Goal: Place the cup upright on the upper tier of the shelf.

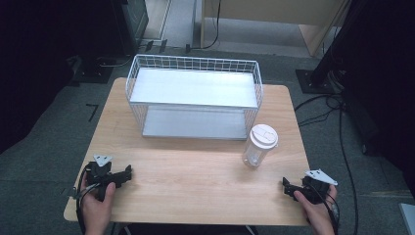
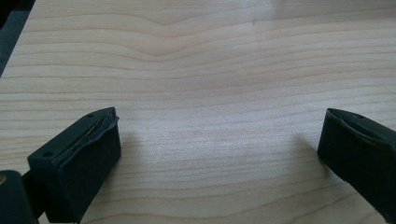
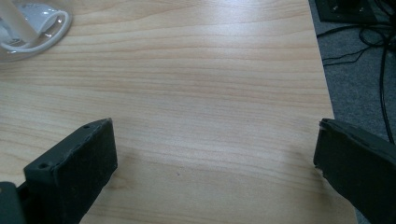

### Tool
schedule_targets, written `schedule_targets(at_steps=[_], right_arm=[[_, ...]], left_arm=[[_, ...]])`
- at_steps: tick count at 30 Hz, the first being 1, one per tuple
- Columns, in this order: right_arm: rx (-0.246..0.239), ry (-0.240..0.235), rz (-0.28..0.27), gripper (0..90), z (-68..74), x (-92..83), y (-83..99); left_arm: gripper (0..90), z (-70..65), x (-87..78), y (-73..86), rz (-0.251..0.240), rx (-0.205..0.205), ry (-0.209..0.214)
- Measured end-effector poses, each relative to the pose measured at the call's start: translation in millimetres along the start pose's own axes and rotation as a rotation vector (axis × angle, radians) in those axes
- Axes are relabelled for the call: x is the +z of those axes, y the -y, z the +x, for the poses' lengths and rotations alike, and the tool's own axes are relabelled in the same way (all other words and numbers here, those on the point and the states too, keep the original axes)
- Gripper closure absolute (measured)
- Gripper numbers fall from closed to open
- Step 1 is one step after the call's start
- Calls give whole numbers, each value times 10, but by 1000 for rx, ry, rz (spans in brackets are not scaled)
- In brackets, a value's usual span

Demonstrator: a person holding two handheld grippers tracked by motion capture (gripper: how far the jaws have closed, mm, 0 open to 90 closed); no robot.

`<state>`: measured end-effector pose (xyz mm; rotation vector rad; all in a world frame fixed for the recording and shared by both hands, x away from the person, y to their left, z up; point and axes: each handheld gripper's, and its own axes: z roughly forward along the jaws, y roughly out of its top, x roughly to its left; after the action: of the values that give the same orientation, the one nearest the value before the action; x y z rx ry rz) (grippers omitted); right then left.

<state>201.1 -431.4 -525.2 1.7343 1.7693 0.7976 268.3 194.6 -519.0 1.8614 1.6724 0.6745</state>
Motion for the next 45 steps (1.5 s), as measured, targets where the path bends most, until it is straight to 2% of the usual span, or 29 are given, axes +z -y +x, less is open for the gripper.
schedule_targets(at_steps=[6,7,11,17,18,21,26,28,38,44,45], right_arm=[[-4,-4,-13,0,53,-14,-3],[-3,-20,-18,0,88,-25,-13],[-16,-22,-32,0,176,-39,-47],[-34,-63,-69,0,363,-50,-157],[-38,-86,-78,0,418,-46,-193],[-45,-87,-82,0,468,-42,-223],[-57,-136,-119,0,612,-69,-330],[-53,-164,-142,0,706,-78,-401],[-50,-218,-201,7,963,-80,-597],[-18,-223,-247,45,1076,-71,-682],[-11,-208,-264,49,1125,-64,-718]], left_arm=[[0,1,0,-1,1,1,0],[0,1,0,-1,1,1,0],[0,1,0,-1,1,1,0],[0,1,0,-1,1,1,0],[0,1,0,-1,1,1,0],[0,0,0,0,1,0,0],[0,1,0,0,0,2,0],[0,0,0,0,0,0,0],[0,0,0,0,0,0,0],[0,0,0,0,0,0,0],[0,1,0,0,0,2,0]])
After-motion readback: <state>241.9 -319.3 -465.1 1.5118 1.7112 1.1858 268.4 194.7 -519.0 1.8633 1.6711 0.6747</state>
